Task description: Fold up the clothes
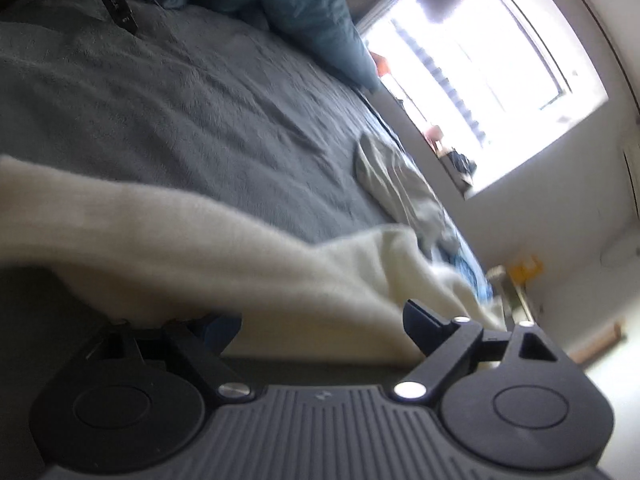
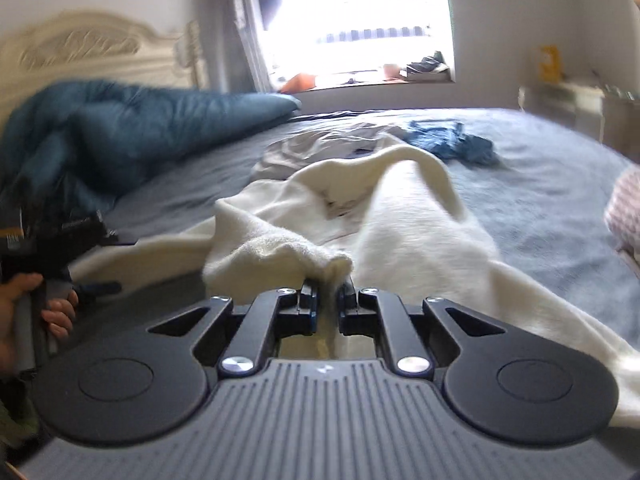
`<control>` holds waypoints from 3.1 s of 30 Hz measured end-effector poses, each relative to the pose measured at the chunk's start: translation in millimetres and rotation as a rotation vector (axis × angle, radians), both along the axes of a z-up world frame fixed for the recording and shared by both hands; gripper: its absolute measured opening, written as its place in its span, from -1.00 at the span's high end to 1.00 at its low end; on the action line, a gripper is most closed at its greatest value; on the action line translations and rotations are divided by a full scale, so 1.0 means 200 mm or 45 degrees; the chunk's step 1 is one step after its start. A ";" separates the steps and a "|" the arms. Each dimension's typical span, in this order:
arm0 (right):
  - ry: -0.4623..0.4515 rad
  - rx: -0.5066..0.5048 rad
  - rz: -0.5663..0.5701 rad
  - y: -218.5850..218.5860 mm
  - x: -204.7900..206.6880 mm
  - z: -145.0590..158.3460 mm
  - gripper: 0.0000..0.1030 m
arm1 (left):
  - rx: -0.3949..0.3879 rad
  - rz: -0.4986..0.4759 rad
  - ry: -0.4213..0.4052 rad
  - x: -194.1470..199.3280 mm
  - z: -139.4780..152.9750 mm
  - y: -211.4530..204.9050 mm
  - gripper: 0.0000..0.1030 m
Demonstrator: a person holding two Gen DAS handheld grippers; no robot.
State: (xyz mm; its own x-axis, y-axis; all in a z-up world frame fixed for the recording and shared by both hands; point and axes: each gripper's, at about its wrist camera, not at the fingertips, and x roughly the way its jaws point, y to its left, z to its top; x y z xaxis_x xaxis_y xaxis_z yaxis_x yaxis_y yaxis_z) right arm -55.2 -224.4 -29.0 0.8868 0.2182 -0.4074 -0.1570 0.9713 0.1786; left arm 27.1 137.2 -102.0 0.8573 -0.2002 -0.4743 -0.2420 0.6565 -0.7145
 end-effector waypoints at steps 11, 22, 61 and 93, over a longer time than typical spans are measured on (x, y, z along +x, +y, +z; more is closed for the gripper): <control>0.080 0.321 -0.142 -0.40 0.03 -0.16 0.91 | 0.230 0.068 0.000 0.26 0.01 -0.01 0.86; 0.110 0.324 -0.168 -0.42 0.07 -0.19 0.91 | 0.643 0.205 -0.392 0.56 0.58 0.23 0.88; 0.226 0.760 0.092 -0.70 0.12 -0.29 0.77 | 1.324 -1.087 -0.481 -0.53 0.09 -1.60 -0.19; -0.072 -0.432 0.501 0.29 -0.10 -0.16 0.91 | 0.881 -0.301 -0.450 -0.96 0.29 -0.60 0.91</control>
State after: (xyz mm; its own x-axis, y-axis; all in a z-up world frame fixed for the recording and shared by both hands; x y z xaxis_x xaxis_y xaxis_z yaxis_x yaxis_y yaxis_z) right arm -76.2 -166.2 -60.4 0.7871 0.4034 -0.4666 -0.5219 0.8387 -0.1554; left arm -165.5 17.2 -44.5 0.9513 -0.1554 -0.2663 0.1225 0.9831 -0.1360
